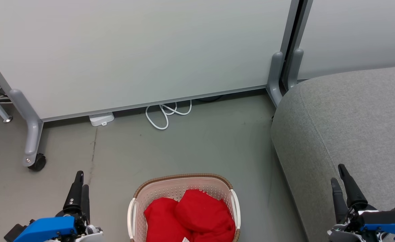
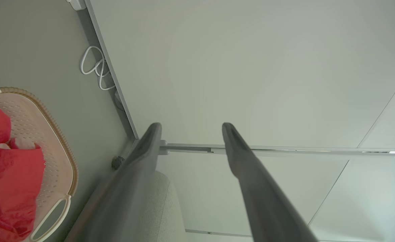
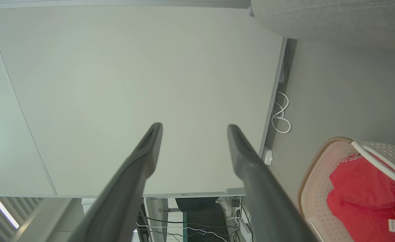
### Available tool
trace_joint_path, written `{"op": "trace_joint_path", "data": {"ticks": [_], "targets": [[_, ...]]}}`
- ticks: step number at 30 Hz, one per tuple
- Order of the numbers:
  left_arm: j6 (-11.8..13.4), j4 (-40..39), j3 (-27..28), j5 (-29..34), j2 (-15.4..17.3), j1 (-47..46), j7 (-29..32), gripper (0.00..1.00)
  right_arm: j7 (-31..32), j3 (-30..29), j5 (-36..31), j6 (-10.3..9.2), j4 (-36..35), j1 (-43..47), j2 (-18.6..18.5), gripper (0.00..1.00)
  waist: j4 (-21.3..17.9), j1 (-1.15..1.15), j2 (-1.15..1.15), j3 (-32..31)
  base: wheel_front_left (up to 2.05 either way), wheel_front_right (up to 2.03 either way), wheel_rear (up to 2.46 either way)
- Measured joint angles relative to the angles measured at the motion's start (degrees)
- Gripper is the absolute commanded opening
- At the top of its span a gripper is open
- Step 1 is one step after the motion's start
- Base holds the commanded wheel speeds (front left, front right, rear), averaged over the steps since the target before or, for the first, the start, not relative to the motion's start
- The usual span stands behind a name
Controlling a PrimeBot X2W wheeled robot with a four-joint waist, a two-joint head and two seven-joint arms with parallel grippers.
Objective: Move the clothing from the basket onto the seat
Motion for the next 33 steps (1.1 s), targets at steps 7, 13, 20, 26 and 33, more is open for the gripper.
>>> {"op": "trace_joint_path", "data": {"ticks": [7, 13, 20, 26, 33], "targets": [[0.0, -1.0, -0.8, 4.9, 0.0, 0.0, -1.9, 1.0, -1.9, 0.5, -4.5, 0.0, -0.8, 0.0, 0.0, 1.0, 0.0, 0.0, 0.0, 0.1, 0.0, 0.0, 0.0], [0.0, -2.0, -0.9, 11.8, 0.0, -0.6, -3.7, 1.0, -3.9, 1.2, -11.6, 0.0, -1.5, -0.1, 0.0, 1.0, 0.1, 0.0, 0.0, 0.2, 0.0, 0.0, 0.0], [0.3, -2.9, -1.5, 19.7, 0.1, -0.8, -5.3, 1.0, -5.5, 2.2, -19.7, 0.0, -2.2, -0.3, 0.0, 1.0, 0.1, 0.0, 0.0, 0.3, 0.0, 0.0, 0.0], [0.9, -3.7, -3.2, 27.2, 0.1, -0.8, -6.7, 1.0, -6.8, 3.1, -26.5, 0.0, -2.5, -0.3, 0.0, 1.0, 0.1, 0.0, 0.0, 0.3, 0.0, 0.0, 0.0], [1.6, -4.2, -5.1, 35.8, 0.1, -0.8, -8.1, 1.0, -8.2, 4.3, -34.8, 0.0, -3.1, -0.3, 0.0, 1.0, 0.2, 0.0, 0.0, 0.4, 0.0, 0.0, 0.0]]}}
